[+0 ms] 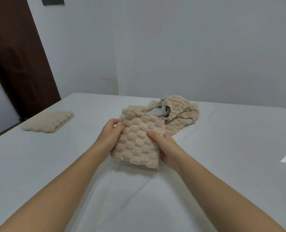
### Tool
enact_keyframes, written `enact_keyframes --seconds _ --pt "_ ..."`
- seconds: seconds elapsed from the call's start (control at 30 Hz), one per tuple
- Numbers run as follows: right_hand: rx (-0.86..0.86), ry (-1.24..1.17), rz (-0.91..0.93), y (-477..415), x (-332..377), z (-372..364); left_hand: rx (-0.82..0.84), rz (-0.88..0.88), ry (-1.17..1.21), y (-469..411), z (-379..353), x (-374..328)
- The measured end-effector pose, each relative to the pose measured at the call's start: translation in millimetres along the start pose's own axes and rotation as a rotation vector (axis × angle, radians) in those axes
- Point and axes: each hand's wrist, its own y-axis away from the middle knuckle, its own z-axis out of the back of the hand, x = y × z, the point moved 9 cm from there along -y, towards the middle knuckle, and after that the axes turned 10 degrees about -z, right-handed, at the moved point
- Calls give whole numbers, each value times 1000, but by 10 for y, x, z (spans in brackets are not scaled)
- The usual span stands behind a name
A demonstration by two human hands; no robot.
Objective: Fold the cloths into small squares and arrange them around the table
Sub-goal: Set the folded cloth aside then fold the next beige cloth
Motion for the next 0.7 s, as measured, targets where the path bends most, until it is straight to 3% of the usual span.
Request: enact_keyframes --seconds 0.07,0.27,0.43,0.6,0.7 --pt "76 -76 -73 -153 33 -182 -19 2 -13 -158 145 16" --pt "-176 274 3 -873 371 -473 -85 -51 -483 -836 626 250" --pt "-197 375 -19 -1635 637 -851 -161 -46 -746 -1552 913 421" --pt "-212 343 -10 -2313 886 -1021 -218 -17 -786 -2240 1073 683" --pt "-165 472 43 -2499 958 -1132 -204 -7 -757 -2495 1086 838"
